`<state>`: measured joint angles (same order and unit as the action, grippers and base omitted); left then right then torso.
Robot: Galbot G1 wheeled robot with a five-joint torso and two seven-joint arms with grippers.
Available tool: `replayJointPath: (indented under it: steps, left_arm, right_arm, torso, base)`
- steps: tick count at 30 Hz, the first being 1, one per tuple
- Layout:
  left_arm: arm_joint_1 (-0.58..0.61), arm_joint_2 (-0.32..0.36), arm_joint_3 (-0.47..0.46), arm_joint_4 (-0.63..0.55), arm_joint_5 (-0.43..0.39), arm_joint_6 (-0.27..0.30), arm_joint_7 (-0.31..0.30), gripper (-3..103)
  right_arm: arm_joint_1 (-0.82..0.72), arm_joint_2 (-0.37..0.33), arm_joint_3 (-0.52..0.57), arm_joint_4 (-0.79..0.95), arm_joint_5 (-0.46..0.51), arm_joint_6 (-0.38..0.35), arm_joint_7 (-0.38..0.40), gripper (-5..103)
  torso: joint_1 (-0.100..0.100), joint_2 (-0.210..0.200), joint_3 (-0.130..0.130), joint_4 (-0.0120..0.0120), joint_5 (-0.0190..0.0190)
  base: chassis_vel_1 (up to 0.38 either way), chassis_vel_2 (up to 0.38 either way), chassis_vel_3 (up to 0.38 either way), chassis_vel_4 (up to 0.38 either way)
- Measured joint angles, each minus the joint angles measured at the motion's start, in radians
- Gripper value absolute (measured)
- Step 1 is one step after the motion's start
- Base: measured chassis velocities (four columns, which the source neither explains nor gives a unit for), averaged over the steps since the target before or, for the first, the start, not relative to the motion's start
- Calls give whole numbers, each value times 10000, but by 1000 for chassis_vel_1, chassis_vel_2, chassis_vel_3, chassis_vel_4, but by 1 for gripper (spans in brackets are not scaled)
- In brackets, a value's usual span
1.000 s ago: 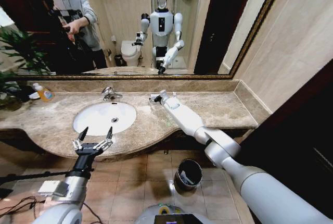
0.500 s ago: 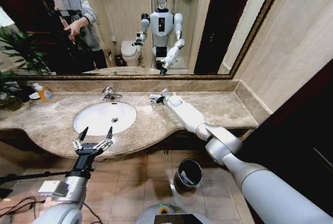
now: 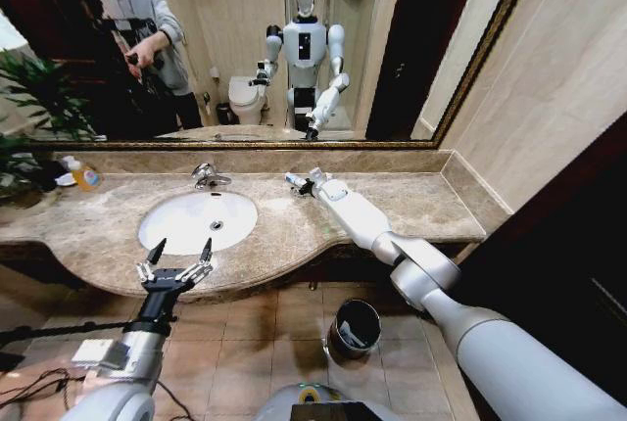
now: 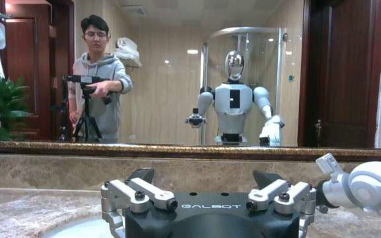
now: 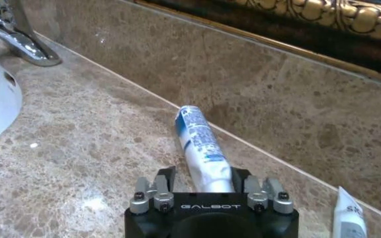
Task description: Pick up the trash from the sink and place it in the trash bin.
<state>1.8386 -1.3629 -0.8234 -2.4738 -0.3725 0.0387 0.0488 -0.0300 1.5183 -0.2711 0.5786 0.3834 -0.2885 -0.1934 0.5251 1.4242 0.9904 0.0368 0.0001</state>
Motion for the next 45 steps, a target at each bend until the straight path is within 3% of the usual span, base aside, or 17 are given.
replayJointPath:
  steps: [2, 5, 15, 18, 21, 24, 25, 28, 29, 33, 34, 36, 37, 40, 42, 43, 45]
  left_arm:
    - [0, 0, 0, 0, 0, 0, 0, 100]
    - [0, 0, 0, 0, 0, 0, 0, 100]
    - [0, 0, 0, 0, 0, 0, 0, 100]
    - [0, 0, 0, 0, 0, 0, 0, 100]
    - [1, 1, 0, 0, 0, 0, 1, 100]
    - [-1, -3, 0, 0, 0, 0, -1, 100]
    - [-1, -3, 0, 0, 0, 0, -1, 100]
    - [0, -1, 0, 0, 0, 0, 0, 100]
    - [0, -1, 0, 0, 0, 0, 0, 100]
    - [0, -2, -2, 0, 0, 0, -2, 100]
    - [0, -2, -2, 0, 0, 0, -2, 100]
    - [0, 0, 1, 0, 0, 0, 5, 100]
    - [1, 0, 0, 0, 0, 0, 5, 100]
    - [0, -1, 0, 0, 0, 0, 0, 100]
    - [0, 0, 0, 0, 0, 0, 0, 100]
    - [0, 0, 0, 0, 0, 0, 0, 100]
    - [0, 0, 1, 0, 0, 0, 2, 100]
  right_arm:
    - [-17, -26, 3, 38, 19, 2, 19, 56]
    - [-70, -185, 14, 174, 76, 8, 61, 40]
    - [-280, -634, 252, 1011, 366, -129, 150, 25]
    - [-590, -1171, 617, 2110, 828, -374, 506, 25]
    - [-1129, -2030, 1059, 3729, 1552, -633, 1104, 25]
    - [-2255, -3349, 1894, 6288, 2386, -1104, 1796, 25]
    - [-2255, -3349, 1894, 6288, 2386, -1104, 1796, 25]
    - [-4088, -4683, 2963, 8775, 3117, -1639, 2318, 25]
    - [-4088, -4683, 2963, 8775, 3117, -1639, 2318, 25]
    - [-6350, -6130, 4516, 11448, 3928, -1892, 2785, 25]
    - [-6350, -6130, 4516, 11448, 3928, -1892, 2785, 25]
    - [-8388, -6825, 5281, 13513, 4153, -1886, 2968, 25]
    - [-8794, -6836, 5459, 13845, 4129, -1867, 2967, 25]
    - [-9793, -6808, 6195, 14490, 3989, -1833, 2958, 25]
    - [-11350, -6505, 7373, 15228, 3633, -1689, 2849, 25]
    - [-11350, -6505, 7373, 15228, 3633, -1689, 2849, 25]
    - [-12946, -6045, 8179, 15696, 3119, -1381, 2590, 25]
  torso:
    - [0, 0, 0, 0, 0]
    - [0, 0, 0, -1, -1]
    - [0, 0, 1, 1, 0]
    - [1, 0, 0, 2, 0]
    - [2, 0, 1, 2, 3]
    - [0, 0, -2, -1, -1]
    - [0, 0, -2, -1, -1]
    - [0, 1, -1, -2, 6]
    - [0, 1, -1, -2, 6]
    - [-1, 2, -2, -2, 1]
    - [-1, 2, -2, -2, 1]
    - [-4, 2, -3, -6, 5]
    - [-3, 2, -3, 6, 5]
    - [0, 1, 0, 8, 4]
    - [0, 2, -2, 2, -7]
    - [0, 2, -2, 2, -7]
    - [-1, 2, -2, -2, 3]
  base:
    - [0, 0, 0, 0]
    - [0, 0, 0, 0]
    - [0, 0, 0, 0]
    - [0, 0, 0, 0]
    - [0, 0, 0, 0]
    - [0, 0, 0, 0]
    - [0, 0, 0, 0]
    - [0, 0, 0, 0]
    - [0, 0, 0, 0]
    - [0, 0, 0, 0]
    - [0, 0, 0, 0]
    - [0, 0, 0, 0]
    - [0, 0, 0, 0]
    - [0, 0, 0, 0]
    - [0, 0, 0, 0]
    - [0, 0, 0, 0]
    - [0, 0, 0, 0]
